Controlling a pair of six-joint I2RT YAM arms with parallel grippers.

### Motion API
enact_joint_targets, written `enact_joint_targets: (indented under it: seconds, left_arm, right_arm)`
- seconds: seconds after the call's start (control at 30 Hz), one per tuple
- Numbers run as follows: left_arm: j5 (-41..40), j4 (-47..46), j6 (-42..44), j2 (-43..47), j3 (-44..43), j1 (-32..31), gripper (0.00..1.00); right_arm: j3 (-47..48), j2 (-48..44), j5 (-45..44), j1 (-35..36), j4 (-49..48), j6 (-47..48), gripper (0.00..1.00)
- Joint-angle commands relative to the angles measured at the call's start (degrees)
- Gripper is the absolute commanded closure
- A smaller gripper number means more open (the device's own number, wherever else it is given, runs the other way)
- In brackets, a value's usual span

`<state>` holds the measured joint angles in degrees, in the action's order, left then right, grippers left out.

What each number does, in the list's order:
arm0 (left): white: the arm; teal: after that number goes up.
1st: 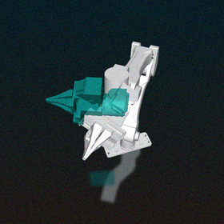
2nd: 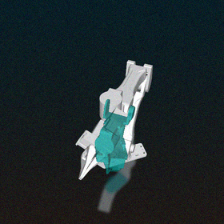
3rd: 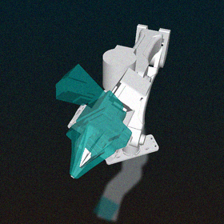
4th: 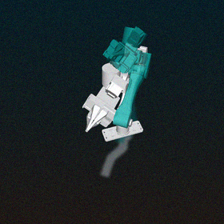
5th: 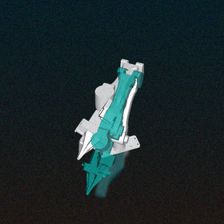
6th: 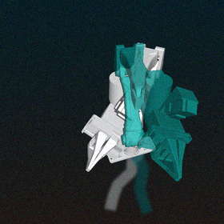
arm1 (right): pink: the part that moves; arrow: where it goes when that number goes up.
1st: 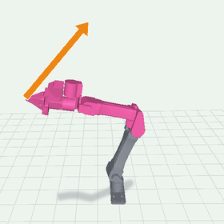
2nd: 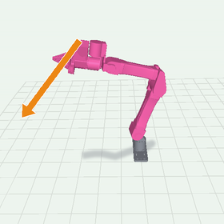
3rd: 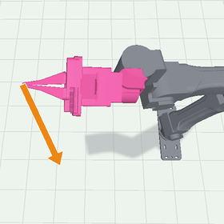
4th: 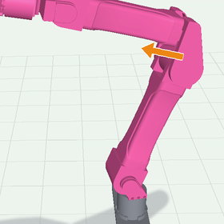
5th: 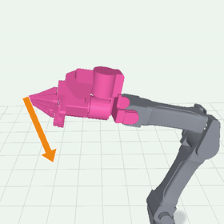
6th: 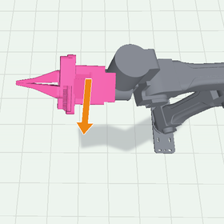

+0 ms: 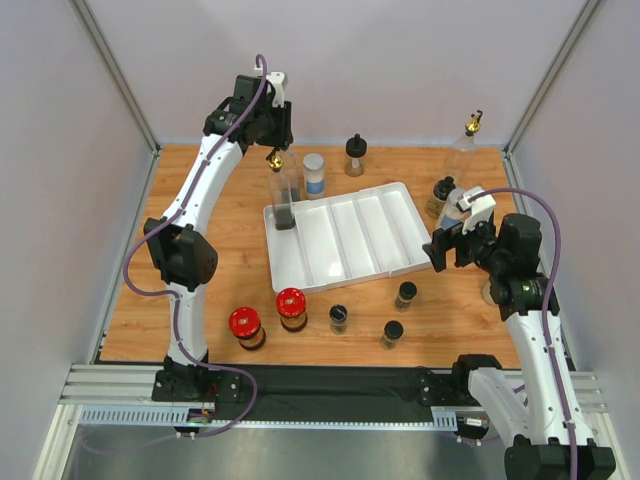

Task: Organize the condiment bottles
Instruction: Pick up the bottle from the center of the board.

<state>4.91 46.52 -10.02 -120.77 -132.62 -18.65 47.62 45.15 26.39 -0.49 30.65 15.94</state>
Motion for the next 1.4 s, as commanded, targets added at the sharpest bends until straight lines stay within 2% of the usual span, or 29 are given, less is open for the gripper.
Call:
enact_joint_targets:
  seconds: [0.0, 0.1, 0.8, 1.37]
  left_arm:
    - [0.1, -3.5, -1.0, 1.5, -2.6, 0.4, 0.95]
    - [0.1, -4.6, -1.5, 2.1, -2.7, 0.5, 1.0]
    - [0.0, -4.9, -1.4, 5.4, -1.9, 3.8, 1.0]
    - [-0.8, -7.3, -0.5, 14.1, 9.7, 7.8, 1.0]
  right_arm:
    - [-0.2, -0.1, -0.6, 0.2, -1.2, 0.5, 0.0]
    - [-0.2, -0.1, -0.8, 0.2, -1.0, 0.5, 0.0]
    - [-0.2, 0.1, -1.2, 0.2, -1.3, 0.6, 0.0]
    - [-0.2, -0.1, -1.1, 0.2, -1.2, 0.6, 0.0]
